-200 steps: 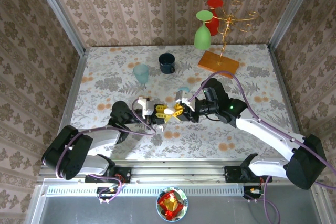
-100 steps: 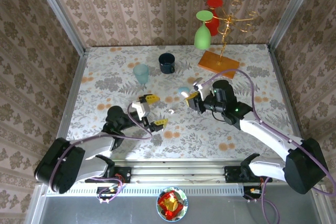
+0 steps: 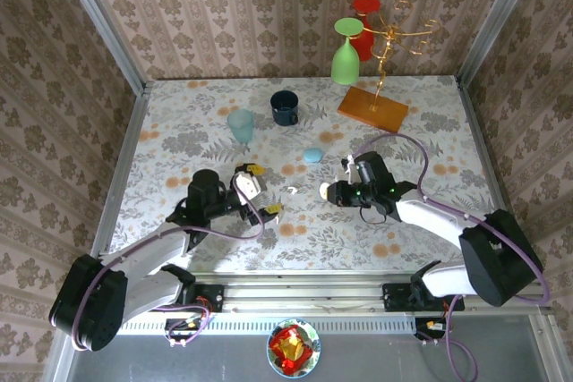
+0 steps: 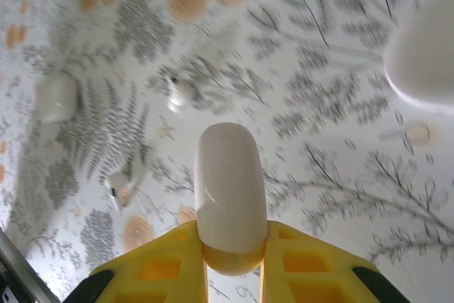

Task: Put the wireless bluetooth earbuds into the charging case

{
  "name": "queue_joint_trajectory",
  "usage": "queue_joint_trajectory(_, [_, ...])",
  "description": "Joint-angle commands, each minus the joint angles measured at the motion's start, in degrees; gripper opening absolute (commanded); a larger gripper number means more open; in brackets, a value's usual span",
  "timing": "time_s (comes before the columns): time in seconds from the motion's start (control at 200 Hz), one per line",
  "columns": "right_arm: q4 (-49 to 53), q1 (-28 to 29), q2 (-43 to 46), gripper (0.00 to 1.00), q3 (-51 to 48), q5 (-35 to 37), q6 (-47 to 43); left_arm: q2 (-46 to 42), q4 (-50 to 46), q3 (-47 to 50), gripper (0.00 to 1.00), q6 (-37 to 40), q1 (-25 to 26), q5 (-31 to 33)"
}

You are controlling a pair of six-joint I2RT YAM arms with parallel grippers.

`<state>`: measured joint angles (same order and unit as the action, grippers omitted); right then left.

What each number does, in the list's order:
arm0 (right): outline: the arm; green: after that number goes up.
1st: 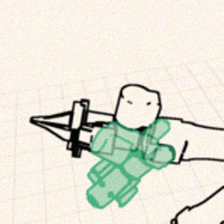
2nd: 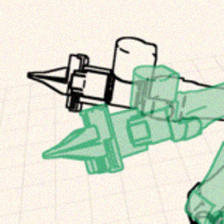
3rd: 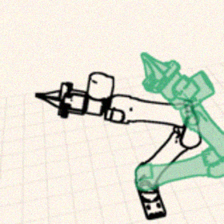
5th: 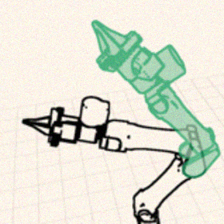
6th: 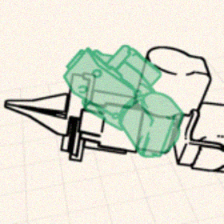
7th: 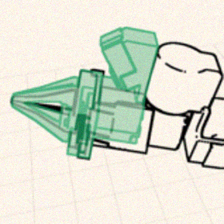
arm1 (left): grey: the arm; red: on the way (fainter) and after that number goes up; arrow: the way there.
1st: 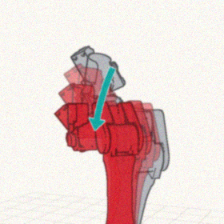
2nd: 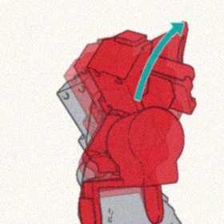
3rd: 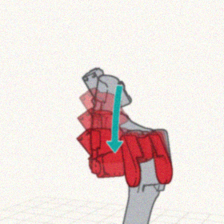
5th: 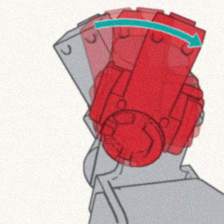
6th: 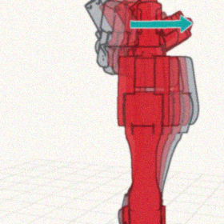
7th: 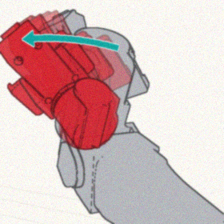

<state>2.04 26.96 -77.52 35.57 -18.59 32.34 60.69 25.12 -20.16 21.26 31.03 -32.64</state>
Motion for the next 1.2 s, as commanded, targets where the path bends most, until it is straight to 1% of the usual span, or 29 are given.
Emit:
queue_joint_trajectory(0.0, [1.26,-1.51,-1.81,0.21,-0.77,-0.38,4.42,0.05,-4.74,-2.48,1.00,3.38,-0.18,2.59])
queue_joint_trajectory(0.085, [1.67,-3.66,-5.17,0.22,-1.11,-0.86,4.97,-0.18,-11.27,-4.94,1.00,5.53,0.07,5.48])
queue_joint_trajectory(0.17, [0.74,-5.21,-6.87,0.24,-1.56,-1.76,5.57,-0.93,-18.93,-7.12,1.00,7.64,0.97,10.99])
queue_joint_trajectory(0.21, [0.44,-5.73,-7.33,0.26,-1.58,-1.98,5.87,-1.33,-21.93,-7.80,1.00,8.01,1.27,13.89])
queue_joint_trajectory(0.26, [0.68,-6.35,-7.58,0.34,-1.42,-1.48,6.22,-1.62,-25.24,-8.59,1.00,8.46,1.32,16.41])
queue_joint_trajectory(0.375, [5.00,-7.27,-5.52,0.56,0.17,2.33,4.76,-1.65,-31.91,-10.35,1.00,9.36,1.54,22.19])
queue_joint_trajectory(0.425, [6.57,-7.34,-3.74,0.62,0.90,3.81,2.33,-1.39,-34.07,-11.00,1.00,9.53,1.58,24.53])
queue_joint_trajectory(0.485, [9.67,-7.36,-2.64,0.67,2.67,5.93,-1.49,-0.95,-35.67,-11.22,1.00,10.42,1.42,26.73])
queue_joint_trajectory(0.53, [12.01,-7.35,-0.36,0.69,4.26,7.06,-3.47,-0.23,-36.78,-11.28,1.00,11.77,1.37,27.96])
queue_joint_trajectory(0.64, [15.95,-7.36,0.99,0.70,7.61,7.38,-7.22,3.33,-40.87,-13.63,1.00,12.95,0.62,30.00])
queue_joint_trajectory(0.81, [15.71,-7.36,1.87,0.70,8.57,6.56,-7.94,10.42,-47.51,-17.98,1.00,14.00,-1.25,33.31])
queue_joint_trajectory(0.955, [13.99,-7.35,1.54,0.70,7.36,4.93,-6.50,15.63,-50.00,-21.04,1.00,13.62,-4.29,31.80])
queue_joint_trajectory(1.06, [14.89,-7.32,1.70,0.70,7.07,4.88,-6.08,19.38,-52.68,-23.29,1.00,14.42,-4.50,31.31])
queue_joint_trajectory(1.075, [14.89,-7.36,1.84,0.70,6.98,4.94,-6.07,19.70,-52.86,-23.46,1.00,14.57,-5.95,31.28])
queue_joint_trajectory(1.195, [14.65,-7.33,2.41,0.69,6.87,5.02,-5.97,22.04,-52.91,-23.69,1.00,15.65,-6.32,31.22])
